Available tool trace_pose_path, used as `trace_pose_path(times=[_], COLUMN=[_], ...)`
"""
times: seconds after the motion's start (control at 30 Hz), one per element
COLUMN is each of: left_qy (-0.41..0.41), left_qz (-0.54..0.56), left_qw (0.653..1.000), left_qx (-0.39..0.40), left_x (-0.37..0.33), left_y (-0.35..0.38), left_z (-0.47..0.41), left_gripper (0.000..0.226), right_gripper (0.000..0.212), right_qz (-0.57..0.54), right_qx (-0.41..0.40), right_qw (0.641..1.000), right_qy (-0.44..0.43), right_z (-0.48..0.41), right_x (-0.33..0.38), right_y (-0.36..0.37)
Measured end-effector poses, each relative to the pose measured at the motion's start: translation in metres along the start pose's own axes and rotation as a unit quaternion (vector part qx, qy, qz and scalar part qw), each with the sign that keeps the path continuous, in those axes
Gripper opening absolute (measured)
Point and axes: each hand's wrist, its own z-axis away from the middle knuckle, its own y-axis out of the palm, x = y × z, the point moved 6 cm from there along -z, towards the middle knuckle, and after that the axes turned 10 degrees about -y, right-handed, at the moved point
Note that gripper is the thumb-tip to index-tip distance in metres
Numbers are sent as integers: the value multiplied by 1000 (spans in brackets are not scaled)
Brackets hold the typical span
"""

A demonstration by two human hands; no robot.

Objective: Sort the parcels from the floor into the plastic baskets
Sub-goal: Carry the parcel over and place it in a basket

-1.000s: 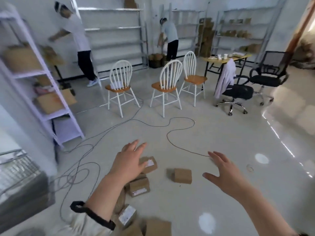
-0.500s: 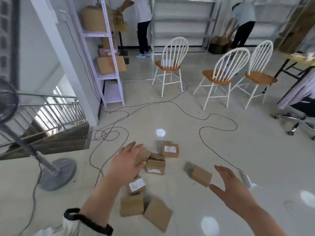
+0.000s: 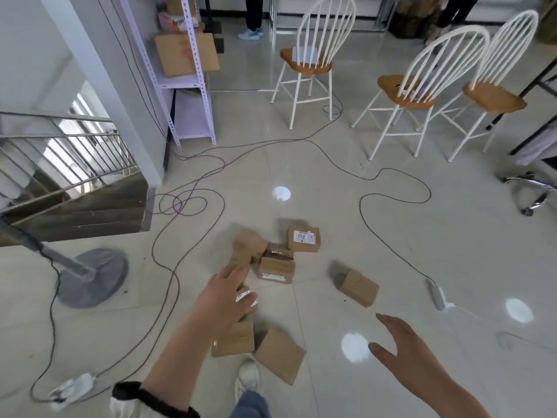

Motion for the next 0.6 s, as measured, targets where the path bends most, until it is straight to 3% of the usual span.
trace_pose_path(times=[0.17,0.33,0.47,0.6], left_qy=[2,2,-27,-43], left_qz=[-55,-68,-53,-35], left_qw=[998,997,998,998], left_qx=[24,32,35,29], left_x=[12,15,37,79], left_y=[-1,22,79,174], left_z=[-72,-149,-213,-290], left_gripper=[58,59,60,62], right_gripper=[61,59,60,65], right_qz=[-14,-45,-43,-79], right_qx=[-6,-16,-12,-9], right_qw=[999,999,999,997], right_qy=[31,7,-9,2], right_z=[-60,-145,-226,-321], right_x=[8,35,28,-23], right_y=[8,21,61,145])
